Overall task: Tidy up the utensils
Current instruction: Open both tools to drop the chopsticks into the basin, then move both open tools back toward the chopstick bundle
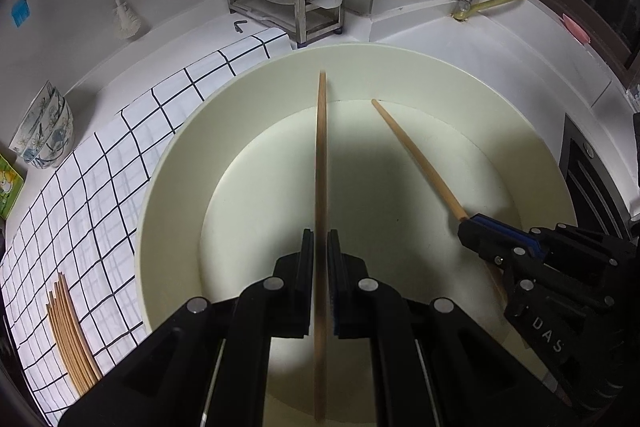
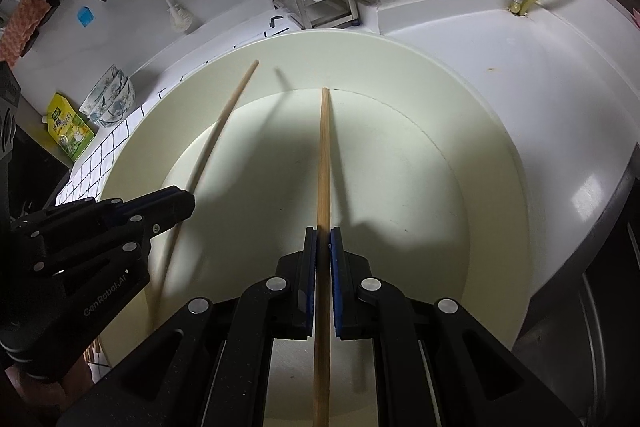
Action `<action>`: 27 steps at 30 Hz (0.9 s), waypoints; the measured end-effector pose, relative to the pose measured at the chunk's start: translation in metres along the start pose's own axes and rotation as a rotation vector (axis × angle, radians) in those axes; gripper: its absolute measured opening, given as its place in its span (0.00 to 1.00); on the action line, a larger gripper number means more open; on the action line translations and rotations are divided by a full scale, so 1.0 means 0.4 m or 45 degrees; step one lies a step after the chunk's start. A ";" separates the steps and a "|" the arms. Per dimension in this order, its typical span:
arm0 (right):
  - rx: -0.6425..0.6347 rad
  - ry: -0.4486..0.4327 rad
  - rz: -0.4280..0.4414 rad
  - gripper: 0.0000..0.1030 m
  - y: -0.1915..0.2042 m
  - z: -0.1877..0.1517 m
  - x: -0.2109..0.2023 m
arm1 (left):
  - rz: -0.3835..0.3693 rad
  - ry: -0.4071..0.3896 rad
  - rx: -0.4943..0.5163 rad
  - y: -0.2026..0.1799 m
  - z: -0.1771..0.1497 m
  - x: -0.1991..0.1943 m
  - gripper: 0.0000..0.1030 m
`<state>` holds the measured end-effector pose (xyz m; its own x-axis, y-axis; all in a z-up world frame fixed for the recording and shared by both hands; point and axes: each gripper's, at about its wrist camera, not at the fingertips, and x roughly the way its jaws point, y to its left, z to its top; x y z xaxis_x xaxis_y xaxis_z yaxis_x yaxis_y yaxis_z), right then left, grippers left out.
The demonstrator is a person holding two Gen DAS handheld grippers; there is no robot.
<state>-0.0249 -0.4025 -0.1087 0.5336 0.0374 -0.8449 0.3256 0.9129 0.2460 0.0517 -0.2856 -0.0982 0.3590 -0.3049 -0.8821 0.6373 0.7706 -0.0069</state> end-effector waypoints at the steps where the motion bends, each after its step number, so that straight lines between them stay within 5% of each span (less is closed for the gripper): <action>1: 0.003 -0.007 -0.001 0.07 -0.002 0.000 -0.004 | 0.004 -0.004 -0.003 0.001 -0.001 -0.004 0.08; 4: 0.009 -0.034 -0.006 0.13 -0.004 -0.001 -0.022 | 0.012 -0.014 -0.008 0.004 -0.002 -0.017 0.16; 8: 0.013 -0.071 -0.007 0.22 -0.002 0.001 -0.049 | 0.040 -0.084 -0.029 0.014 -0.005 -0.059 0.61; 27: 0.002 -0.182 -0.015 0.34 0.046 -0.023 -0.186 | 0.080 -0.188 -0.054 0.057 -0.038 -0.208 0.70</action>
<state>-0.0656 -0.3848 -0.0457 0.6356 -0.0321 -0.7713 0.3338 0.9124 0.2371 0.0260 -0.2343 -0.0321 0.4955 -0.3320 -0.8027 0.5823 0.8126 0.0233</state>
